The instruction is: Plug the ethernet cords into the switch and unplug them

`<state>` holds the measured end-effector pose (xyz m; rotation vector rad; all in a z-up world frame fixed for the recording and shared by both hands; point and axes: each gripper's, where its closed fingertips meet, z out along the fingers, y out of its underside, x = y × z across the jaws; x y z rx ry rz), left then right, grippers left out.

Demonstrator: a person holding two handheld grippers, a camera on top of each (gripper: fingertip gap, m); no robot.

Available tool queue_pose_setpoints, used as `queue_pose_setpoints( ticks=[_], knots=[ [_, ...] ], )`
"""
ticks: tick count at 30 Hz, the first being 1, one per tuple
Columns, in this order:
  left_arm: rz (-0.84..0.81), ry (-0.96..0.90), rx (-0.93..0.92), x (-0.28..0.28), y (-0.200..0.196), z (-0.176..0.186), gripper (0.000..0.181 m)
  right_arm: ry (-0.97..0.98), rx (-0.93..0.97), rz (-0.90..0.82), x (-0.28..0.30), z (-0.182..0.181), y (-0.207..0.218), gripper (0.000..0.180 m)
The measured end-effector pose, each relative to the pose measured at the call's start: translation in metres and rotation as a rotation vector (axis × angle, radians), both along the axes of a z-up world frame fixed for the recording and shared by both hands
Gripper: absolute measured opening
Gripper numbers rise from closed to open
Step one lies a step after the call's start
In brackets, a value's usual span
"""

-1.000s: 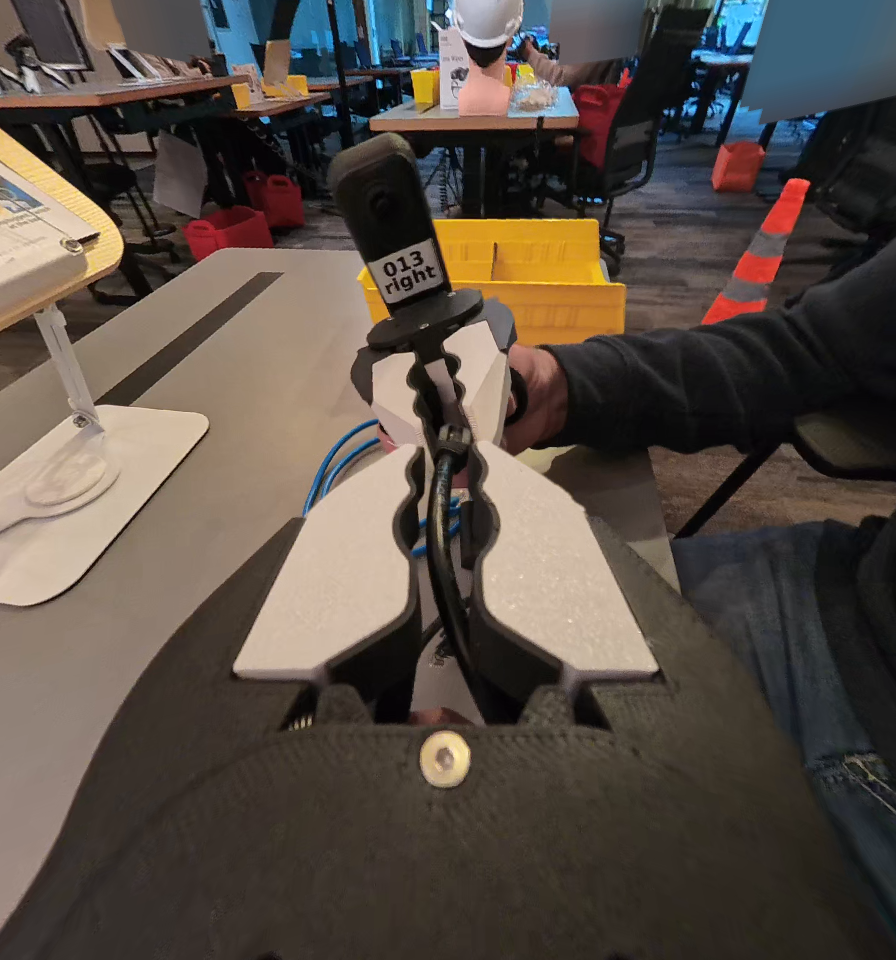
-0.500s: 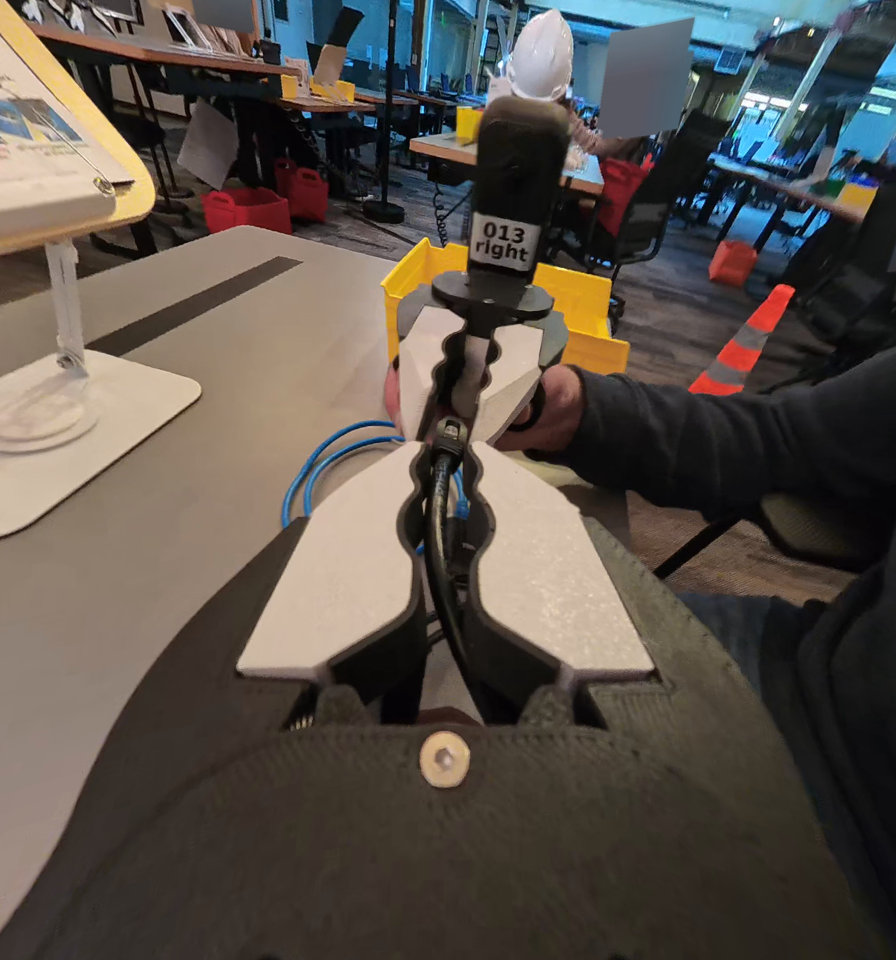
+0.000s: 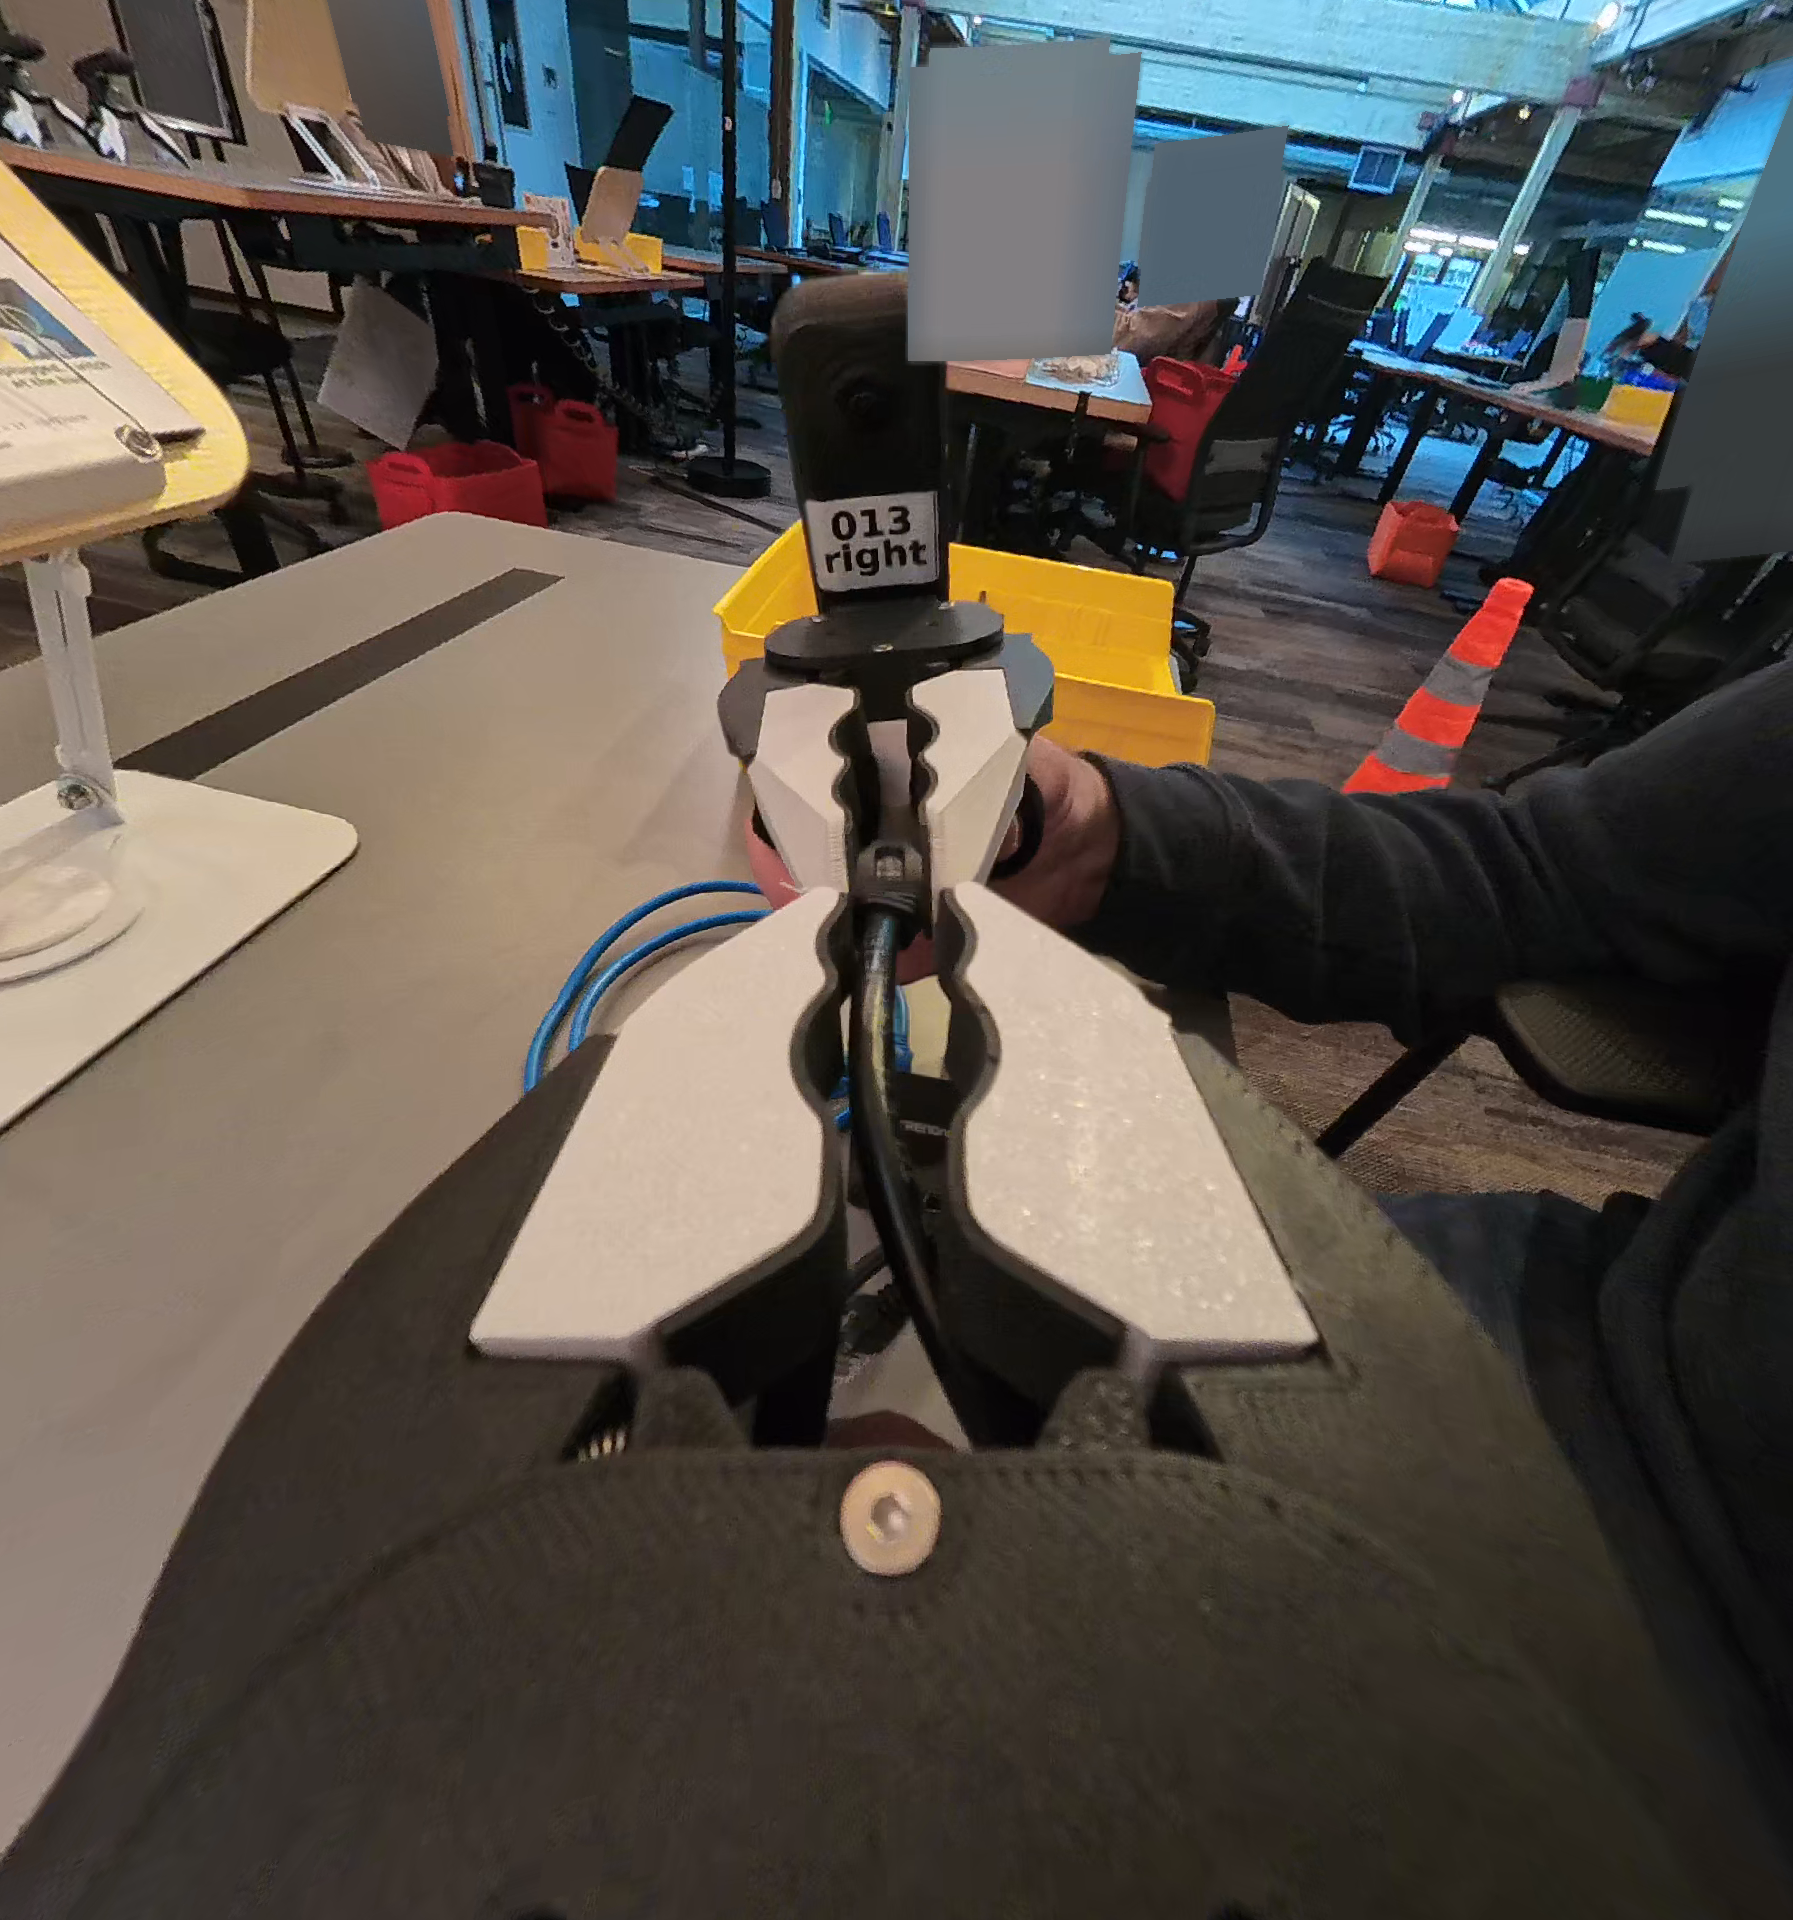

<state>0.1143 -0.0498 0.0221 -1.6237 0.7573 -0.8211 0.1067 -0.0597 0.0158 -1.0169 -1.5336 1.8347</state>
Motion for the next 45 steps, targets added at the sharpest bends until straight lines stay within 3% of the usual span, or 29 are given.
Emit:
queue_pose_setpoints(
  ticks=[6, 16, 19, 27, 30, 36, 40, 45],
  knots=[
    [0.047, 0.026, 0.077, 0.0, 0.002, -0.001, 0.012, -0.009, -0.048, 0.024, -0.001, 0.001, 0.001, 0.011],
    [0.07, -0.005, 0.054, -0.003, 0.003, -0.001, 0.012, -0.015, -0.04, 0.009, -0.002, 0.001, 0.001, 0.012],
    [0.101, -0.007, 0.036, -0.009, 0.006, -0.002, 0.012, -0.039, -0.005, -0.038, 0.001, -0.001, 0.01, 0.028],
    [0.129, -0.006, -0.033, -0.023, 0.004, -0.011, 0.012, -0.295, 0.442, -0.172, 0.045, -0.058, 0.022, 0.052],
    [0.13, -0.026, -0.045, -0.026, 0.002, -0.012, 0.012, -0.418, 0.534, -0.143, 0.065, -0.093, 0.02, 0.067],
    [0.123, -0.022, -0.069, -0.024, -0.004, -0.023, 0.012, -0.625, 0.744, -0.077, 0.082, -0.163, 0.024, 0.077],
    [0.123, -0.035, -0.074, -0.025, -0.005, -0.025, 0.011, -0.601, 0.715, -0.063, 0.073, -0.169, 0.021, 0.06],
    [0.129, -0.029, -0.068, -0.027, -0.006, -0.023, 0.011, -0.574, 0.594, -0.08, 0.067, -0.165, 0.023, 0.059]
  ],
)
